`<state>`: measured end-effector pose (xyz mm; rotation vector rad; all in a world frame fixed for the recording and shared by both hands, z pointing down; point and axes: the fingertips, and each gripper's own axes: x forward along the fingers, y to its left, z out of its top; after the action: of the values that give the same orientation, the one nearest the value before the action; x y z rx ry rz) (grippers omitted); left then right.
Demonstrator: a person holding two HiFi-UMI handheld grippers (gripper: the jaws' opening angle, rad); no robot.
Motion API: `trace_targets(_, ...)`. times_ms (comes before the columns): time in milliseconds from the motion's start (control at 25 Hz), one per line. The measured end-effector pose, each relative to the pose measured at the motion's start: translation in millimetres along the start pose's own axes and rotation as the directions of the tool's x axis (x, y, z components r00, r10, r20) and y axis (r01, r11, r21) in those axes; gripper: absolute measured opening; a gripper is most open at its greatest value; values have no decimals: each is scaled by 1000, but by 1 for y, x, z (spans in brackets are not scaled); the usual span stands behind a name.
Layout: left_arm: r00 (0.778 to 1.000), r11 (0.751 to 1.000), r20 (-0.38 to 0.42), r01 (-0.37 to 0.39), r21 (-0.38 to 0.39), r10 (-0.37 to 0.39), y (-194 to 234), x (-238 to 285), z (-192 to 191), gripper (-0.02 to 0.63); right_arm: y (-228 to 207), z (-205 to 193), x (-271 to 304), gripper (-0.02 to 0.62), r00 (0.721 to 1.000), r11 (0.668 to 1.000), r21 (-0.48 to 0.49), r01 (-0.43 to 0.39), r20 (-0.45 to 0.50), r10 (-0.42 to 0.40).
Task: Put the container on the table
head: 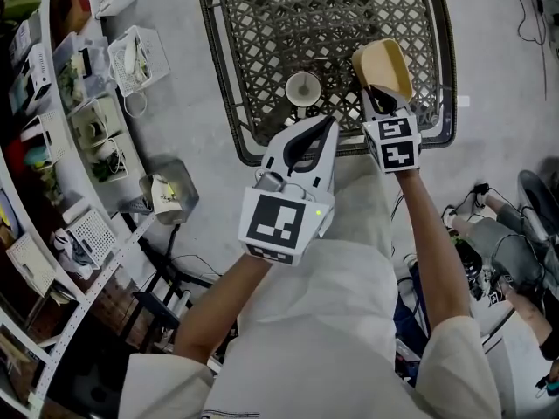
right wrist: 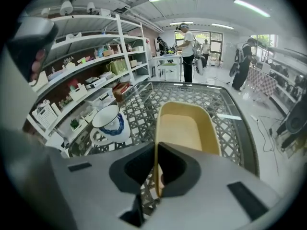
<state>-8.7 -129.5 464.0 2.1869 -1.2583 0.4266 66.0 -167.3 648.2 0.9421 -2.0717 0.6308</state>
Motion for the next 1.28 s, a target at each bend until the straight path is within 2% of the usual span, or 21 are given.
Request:
trace_targets(280,1000,1000,-6,6,8,-6,-1,-3,-1,23,-3,-6,9,36,998,999,-26,38,-43,-39)
trace_targets(480,1000,1000,-2,0,5,0,1,-6,4,23,-1,-5,9,74,998,999,-27,27,-48,-28)
trace_targets(600,1000,1000,0,5,18,-5,1,-6,5,23,-2,-4,7,74,998,999,-20,34,-42,-35)
trace_targets(1280,998,998,46,27,63,-30,-14,-23,25,23,-9,45,-66,66,986,994,50,94,135,-100)
